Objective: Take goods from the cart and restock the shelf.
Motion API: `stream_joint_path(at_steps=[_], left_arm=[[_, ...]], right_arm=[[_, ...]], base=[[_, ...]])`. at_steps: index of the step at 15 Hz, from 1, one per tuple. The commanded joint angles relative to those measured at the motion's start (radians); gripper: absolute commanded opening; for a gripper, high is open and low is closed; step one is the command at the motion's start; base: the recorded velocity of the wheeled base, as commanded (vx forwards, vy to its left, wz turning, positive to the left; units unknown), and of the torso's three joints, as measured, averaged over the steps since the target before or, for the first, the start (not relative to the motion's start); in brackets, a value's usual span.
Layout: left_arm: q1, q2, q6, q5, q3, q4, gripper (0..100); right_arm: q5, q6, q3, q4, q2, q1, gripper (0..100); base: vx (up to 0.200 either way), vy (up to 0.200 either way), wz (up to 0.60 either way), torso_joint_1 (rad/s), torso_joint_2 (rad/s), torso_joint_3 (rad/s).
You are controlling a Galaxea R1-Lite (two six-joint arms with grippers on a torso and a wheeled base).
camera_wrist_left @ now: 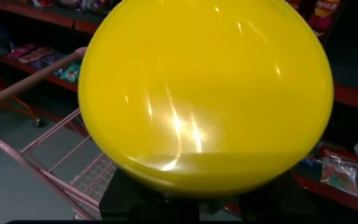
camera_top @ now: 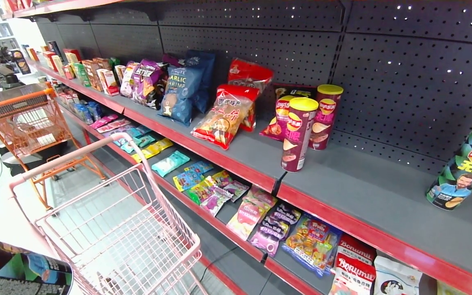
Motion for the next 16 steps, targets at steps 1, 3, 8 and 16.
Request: stream_joint_path(at_steps=[1, 3, 8, 16], left_arm=[[-0.027, 0.007, 0.004, -0.003, 0.000, 0.001, 0], [-0.098, 0.007, 0.022, -0.003, 0.001, 0.010, 0], [-0.268, 0.007, 0.042, -0.003, -0.002, 0.090, 0], [-0.296, 0.039, 0.044, -0.006, -0.002, 0.088, 0]], right_arm=[[-0.001, -0.001, 0.000, 0.000, 0.001, -0.001, 100], [-0.001, -0.001, 0.001, 0.000, 0.001, -0.001, 100], [0.001, 0.001, 0.001, 0.000, 0.001, -0.001, 100], [0.001, 0.002, 0.001, 0.000, 0.001, -0.001, 100]], base=[[0.000, 0.000, 0.00, 0.168, -0.34, -0.193], [0.000, 0.000, 0.00, 0.166, -0.36, -0.198], [0.000, 0.000, 0.00, 0.142, -0.32, -0.170], [0.000, 0.000, -0.22, 0.004, -0.01, -0.002]])
